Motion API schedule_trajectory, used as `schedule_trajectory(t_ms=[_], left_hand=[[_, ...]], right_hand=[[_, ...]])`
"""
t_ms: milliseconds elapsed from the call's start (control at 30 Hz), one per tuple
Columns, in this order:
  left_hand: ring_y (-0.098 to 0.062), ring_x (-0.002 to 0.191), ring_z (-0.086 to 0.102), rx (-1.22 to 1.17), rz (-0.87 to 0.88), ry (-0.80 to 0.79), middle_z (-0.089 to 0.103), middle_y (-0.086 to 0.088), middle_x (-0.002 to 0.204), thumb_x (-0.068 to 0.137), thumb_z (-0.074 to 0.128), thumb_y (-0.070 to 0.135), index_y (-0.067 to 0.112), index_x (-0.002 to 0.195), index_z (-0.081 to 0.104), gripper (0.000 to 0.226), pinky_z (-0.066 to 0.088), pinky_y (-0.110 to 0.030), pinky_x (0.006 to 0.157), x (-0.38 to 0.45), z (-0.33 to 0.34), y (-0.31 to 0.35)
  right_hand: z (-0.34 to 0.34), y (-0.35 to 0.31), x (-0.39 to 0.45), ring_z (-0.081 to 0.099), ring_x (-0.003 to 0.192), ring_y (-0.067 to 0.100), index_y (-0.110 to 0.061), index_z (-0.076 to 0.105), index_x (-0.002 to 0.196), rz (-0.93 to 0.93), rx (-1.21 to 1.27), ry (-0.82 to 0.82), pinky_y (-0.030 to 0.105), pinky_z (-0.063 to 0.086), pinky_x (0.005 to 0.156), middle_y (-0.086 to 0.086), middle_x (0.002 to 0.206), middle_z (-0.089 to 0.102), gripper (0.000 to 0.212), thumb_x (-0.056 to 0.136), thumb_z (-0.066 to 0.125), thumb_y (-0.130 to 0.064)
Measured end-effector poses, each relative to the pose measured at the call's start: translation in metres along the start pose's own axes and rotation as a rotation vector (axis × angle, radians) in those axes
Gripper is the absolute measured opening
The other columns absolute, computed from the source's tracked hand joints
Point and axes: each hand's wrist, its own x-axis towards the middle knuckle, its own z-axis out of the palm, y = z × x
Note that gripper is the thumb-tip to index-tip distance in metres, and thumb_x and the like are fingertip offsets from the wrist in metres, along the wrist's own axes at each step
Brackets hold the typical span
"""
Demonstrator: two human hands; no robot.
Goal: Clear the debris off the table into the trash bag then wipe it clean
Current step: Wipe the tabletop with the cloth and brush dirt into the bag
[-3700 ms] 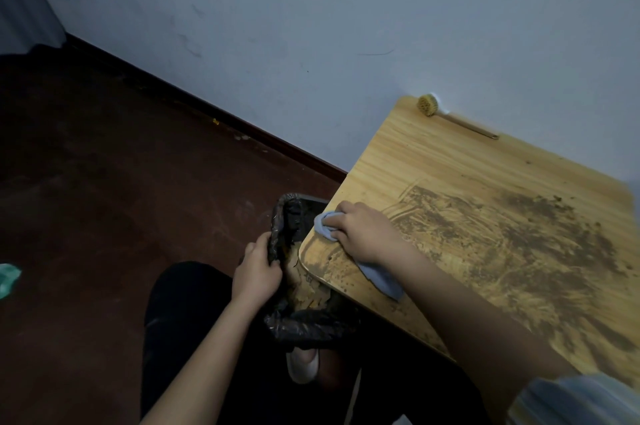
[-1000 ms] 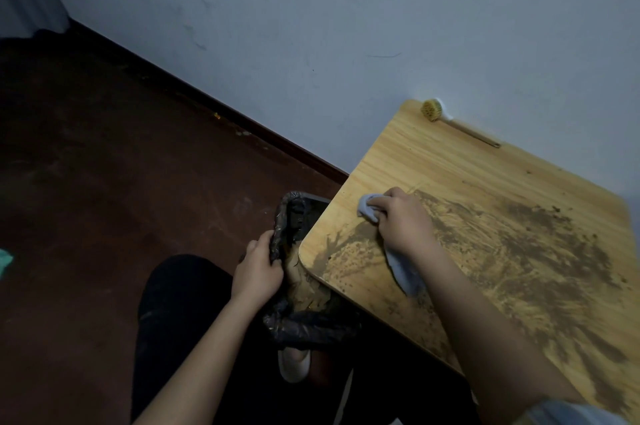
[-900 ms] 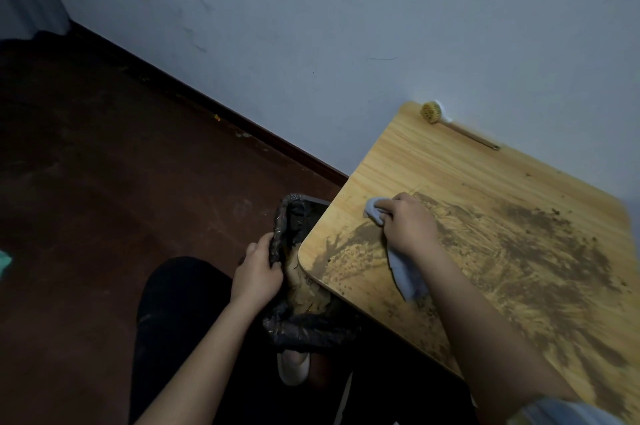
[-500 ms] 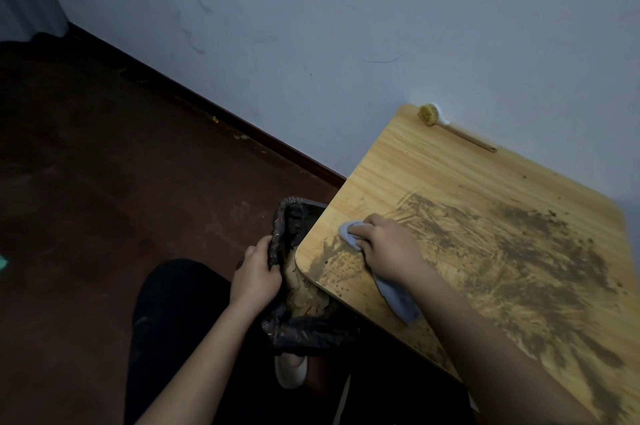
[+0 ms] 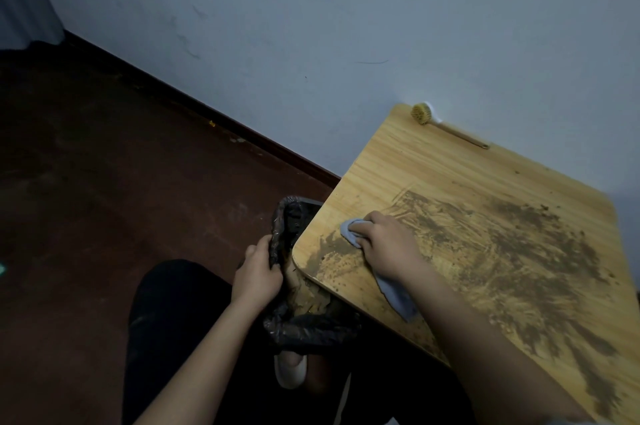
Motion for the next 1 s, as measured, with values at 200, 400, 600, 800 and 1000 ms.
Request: schedule_trajectory(t_ms=[200, 400, 600, 800, 1000], left_hand=[[-0.035, 0.112, 0.055, 0.014, 0.001, 0.002, 0.043, -0.007, 0.132, 0.091, 0.049, 0.013, 0.027, 0.142, 0.031, 0.056, 0.042, -0.034, 0.086, -0.006, -0.003, 0.002], [-0.034, 0.111, 0.055, 0.025, 0.001, -0.005, 0.042, -0.008, 0.133, 0.091, 0.049, 0.014, 0.026, 0.143, 0.030, 0.056, 0.043, -0.035, 0.085, -0.009, -0.006, 0.004], [-0.034, 0.112, 0.054, 0.012, -0.018, -0.017, 0.041, -0.007, 0.134, 0.092, 0.048, 0.016, 0.029, 0.143, 0.030, 0.056, 0.043, -0.035, 0.087, -0.012, -0.006, 0.003], [-0.033, 0.112, 0.054, 0.006, -0.018, -0.022, 0.041, -0.006, 0.134, 0.092, 0.049, 0.016, 0.029, 0.143, 0.030, 0.056, 0.042, -0.033, 0.084, -0.012, -0.007, 0.002], [-0.032, 0.111, 0.055, 0.008, -0.008, -0.020, 0.043, -0.006, 0.132, 0.091, 0.050, 0.015, 0.028, 0.141, 0.032, 0.054, 0.043, -0.035, 0.085, -0.012, -0.006, 0.003]], right_hand=[[0.006, -0.016, -0.005, 0.046, 0.097, 0.029, -0.025, 0.059, 0.123, -0.113, 0.001, -0.041, 0.037, 0.041, 0.080, 0.005, 0.116, 0.050, 0.028, 0.103, 0.039, -0.025], [-0.002, -0.017, -0.001, 0.047, 0.101, 0.030, -0.028, 0.059, 0.125, -0.140, 0.043, -0.009, 0.038, 0.042, 0.080, 0.004, 0.119, 0.050, 0.029, 0.101, 0.043, -0.022], [-0.003, -0.021, 0.001, 0.047, 0.100, 0.030, -0.030, 0.057, 0.129, -0.109, -0.024, -0.035, 0.035, 0.040, 0.073, 0.004, 0.121, 0.049, 0.031, 0.103, 0.041, -0.025], [0.003, -0.033, -0.008, 0.046, 0.103, 0.029, -0.029, 0.056, 0.129, -0.233, -0.043, -0.055, 0.037, 0.039, 0.076, 0.004, 0.122, 0.049, 0.031, 0.103, 0.040, -0.025], [-0.002, -0.034, -0.012, 0.046, 0.104, 0.028, -0.030, 0.055, 0.130, -0.240, -0.017, -0.030, 0.039, 0.040, 0.081, 0.003, 0.125, 0.048, 0.033, 0.102, 0.040, -0.023]])
